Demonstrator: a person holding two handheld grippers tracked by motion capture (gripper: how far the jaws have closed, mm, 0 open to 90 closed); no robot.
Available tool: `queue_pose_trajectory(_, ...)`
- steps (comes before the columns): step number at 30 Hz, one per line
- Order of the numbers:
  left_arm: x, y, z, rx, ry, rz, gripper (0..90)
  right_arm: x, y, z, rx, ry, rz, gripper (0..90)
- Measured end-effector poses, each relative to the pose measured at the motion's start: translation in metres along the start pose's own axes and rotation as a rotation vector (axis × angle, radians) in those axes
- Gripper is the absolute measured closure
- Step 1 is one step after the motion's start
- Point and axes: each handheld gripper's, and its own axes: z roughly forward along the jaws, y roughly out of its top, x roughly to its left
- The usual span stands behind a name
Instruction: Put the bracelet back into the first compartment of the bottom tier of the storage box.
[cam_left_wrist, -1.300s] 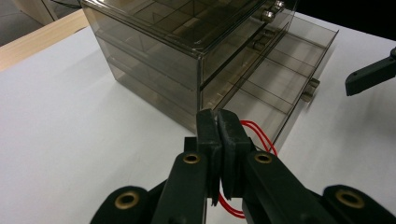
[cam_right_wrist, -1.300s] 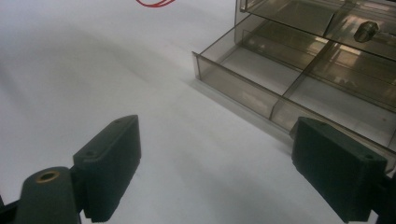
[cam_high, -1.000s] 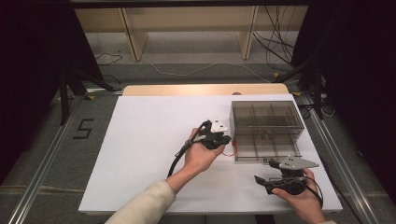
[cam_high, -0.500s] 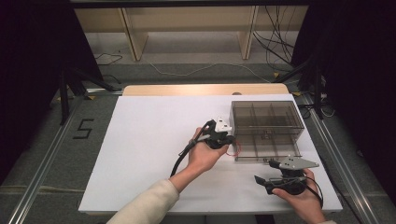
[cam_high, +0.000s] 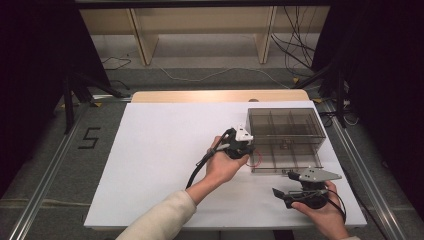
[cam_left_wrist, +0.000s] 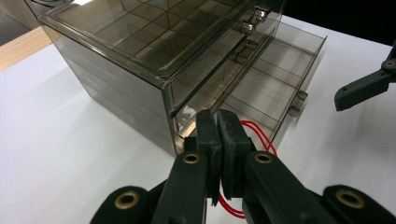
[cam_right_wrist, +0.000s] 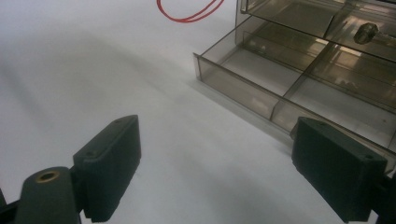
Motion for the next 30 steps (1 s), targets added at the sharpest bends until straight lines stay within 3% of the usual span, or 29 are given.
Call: queue_pose_trajectory(30,-0.003,0.009,0.014,0.015,0.001,0.023,88.2,0.000,0.000,0.000,-0.004,0.001,-0.003,16.4)
